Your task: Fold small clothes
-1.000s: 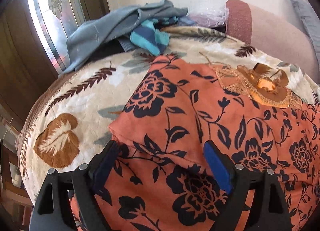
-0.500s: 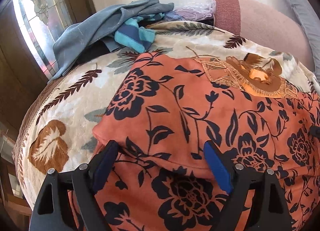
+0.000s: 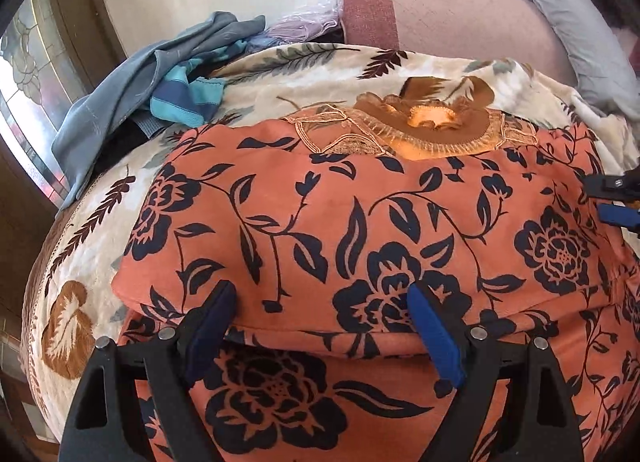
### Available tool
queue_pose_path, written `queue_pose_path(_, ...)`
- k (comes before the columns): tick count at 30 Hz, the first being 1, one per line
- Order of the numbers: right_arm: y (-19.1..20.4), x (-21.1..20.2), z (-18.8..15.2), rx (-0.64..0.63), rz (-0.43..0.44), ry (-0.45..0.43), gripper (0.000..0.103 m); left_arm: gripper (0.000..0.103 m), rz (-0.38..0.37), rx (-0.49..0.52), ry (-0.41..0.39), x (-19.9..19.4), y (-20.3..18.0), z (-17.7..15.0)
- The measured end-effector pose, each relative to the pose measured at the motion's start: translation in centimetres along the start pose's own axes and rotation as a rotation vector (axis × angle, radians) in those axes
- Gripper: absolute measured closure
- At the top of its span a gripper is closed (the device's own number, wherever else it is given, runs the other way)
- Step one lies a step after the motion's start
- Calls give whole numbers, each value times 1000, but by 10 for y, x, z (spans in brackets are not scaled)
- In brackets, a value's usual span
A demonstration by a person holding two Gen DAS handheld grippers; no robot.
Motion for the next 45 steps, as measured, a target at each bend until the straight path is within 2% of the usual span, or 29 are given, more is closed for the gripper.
queue_pose_path(2,0,10,-2,-14,-26,16,55,15,-4,-5,0,0,1,-1)
queue_pose_path(6,2,7,5,-57,-94,-13,92,15,-22,-18,-17,-2,2,3)
queue_pose_path(11,19,-28,32,-122,-141,-193,94,15,-66,14,-64,-8,-12,12)
queue_pose_path(13,15,-29,42,-133,-208,-243,94,15,-76,39,-42,-2,-20,9)
queue_pose_path(15,3,-12,46,-155,-312,-233,93,15,-97,51,25,12,-26,0)
queue_pose_path(16,-7,5,44,-161,-332,-172,91,15,-89,61,46,18,-27,-2)
queue_pose_path(17,-14,22,38,-142,-322,-105,89,15,-83,71,37,18,-28,-1)
queue_pose_path(18,-18,25,38,-116,-296,-105,89,15,-83,74,32,16,-28,1)
queue_pose_path(22,-21,-10,45,-37,-218,-170,89,15,-134,1,-48,-3,-14,15)
queue_pose_path(24,-21,-35,49,-28,-208,-243,89,15,-107,-41,-99,-13,4,25)
queue_pose_path(26,-8,-48,45,-68,-162,-258,89,15,-53,-103,-126,-17,30,29)
queue_pose_path(28,13,-47,35,-128,-123,-233,89,15,-4,-182,-101,-11,56,25)
queue_pose_path(30,33,-32,18,-196,-118,-189,89,15,28,-258,-30,4,78,13)
queue_pose_path(32,40,-1,-7,-241,-160,-77,89,14,42,-281,58,21,88,-3)
queue_pose_path(33,35,23,-27,-254,-199,29,88,14,35,-279,50,22,89,-4)
queue_pose_path(34,33,23,-32,-262,-199,-19,88,14,33,-272,44,20,88,-2)
queue_pose_path(35,35,13,-33,-280,-197,-74,89,14,28,-262,42,19,88,-2)
queue_pose_path(38,26,-5,-52,-293,-204,-5,89,14,-13,-256,44,13,90,-8)
queue_pose_path(40,13,-25,-62,-269,-204,46,89,14,-55,-280,32,-5,98,-19)
queue_pose_path(42,0,-61,-66,-254,-170,-16,89,14,-60,-315,-12,-31,114,-27)
queue_pose_path(45,-20,-109,-83,-233,-117,-87,89,14,7,-332,-112,-78,145,-44)
Point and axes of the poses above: each gripper's, at about its wrist camera, not at the fingertips, and x roughly the way its jaws point, y to its left, z to its top, the point moved 10 cm from there along x, roughly the way its jaws point, and after that the axes turned 12 degrees about -z, right-handed, at the moved point
